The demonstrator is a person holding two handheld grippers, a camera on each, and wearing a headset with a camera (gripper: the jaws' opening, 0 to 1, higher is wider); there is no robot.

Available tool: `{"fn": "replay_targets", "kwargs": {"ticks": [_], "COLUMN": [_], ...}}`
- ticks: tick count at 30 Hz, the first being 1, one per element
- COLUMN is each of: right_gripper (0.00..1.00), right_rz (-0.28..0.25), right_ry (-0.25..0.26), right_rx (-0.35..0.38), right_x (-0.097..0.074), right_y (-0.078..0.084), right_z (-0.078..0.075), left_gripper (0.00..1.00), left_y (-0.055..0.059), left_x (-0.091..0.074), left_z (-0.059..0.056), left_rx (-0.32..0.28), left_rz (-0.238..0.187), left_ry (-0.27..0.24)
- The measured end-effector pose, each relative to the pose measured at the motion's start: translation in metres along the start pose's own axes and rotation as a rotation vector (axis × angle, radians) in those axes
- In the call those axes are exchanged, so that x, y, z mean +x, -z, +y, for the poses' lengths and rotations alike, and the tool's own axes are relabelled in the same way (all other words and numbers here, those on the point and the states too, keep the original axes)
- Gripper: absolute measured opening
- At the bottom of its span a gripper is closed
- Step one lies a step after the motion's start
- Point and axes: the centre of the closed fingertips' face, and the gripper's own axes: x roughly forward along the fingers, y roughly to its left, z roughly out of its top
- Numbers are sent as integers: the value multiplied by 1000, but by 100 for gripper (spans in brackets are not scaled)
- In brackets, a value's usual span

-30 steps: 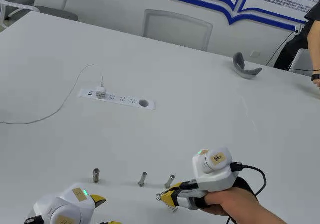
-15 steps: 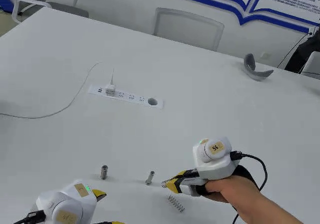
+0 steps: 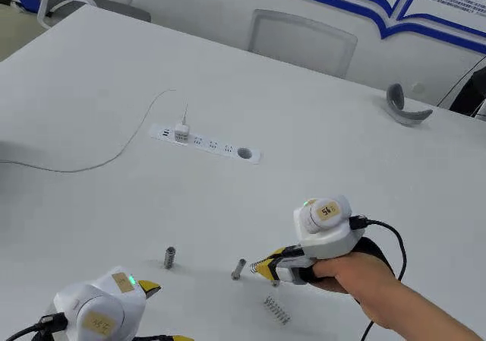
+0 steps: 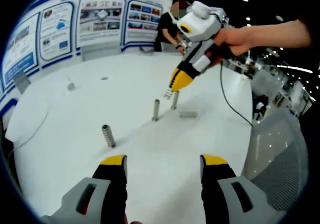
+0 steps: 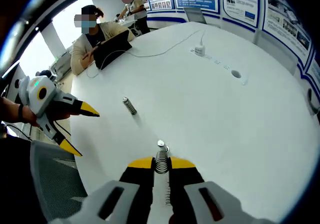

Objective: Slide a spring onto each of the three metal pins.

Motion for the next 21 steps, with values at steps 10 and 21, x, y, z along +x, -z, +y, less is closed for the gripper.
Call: {"fn": "replay_targets", "kwargs": {"ticks": [10,21], "right_gripper": [12,12], "right_rz": [22,56], "right_ry": [-15,-32], "right_rx": [-32,-60], "right_x": [8,15], "right_y": [-10,-10], "right_z": [0,2], "left_gripper": [66,68], "left_y": [2,0], "left_x": [-5,-10], "left_z": [3,7], "left_rx": [-25,-52], "left_rz": [-4,-17], "left_ry": [2,-7]}}
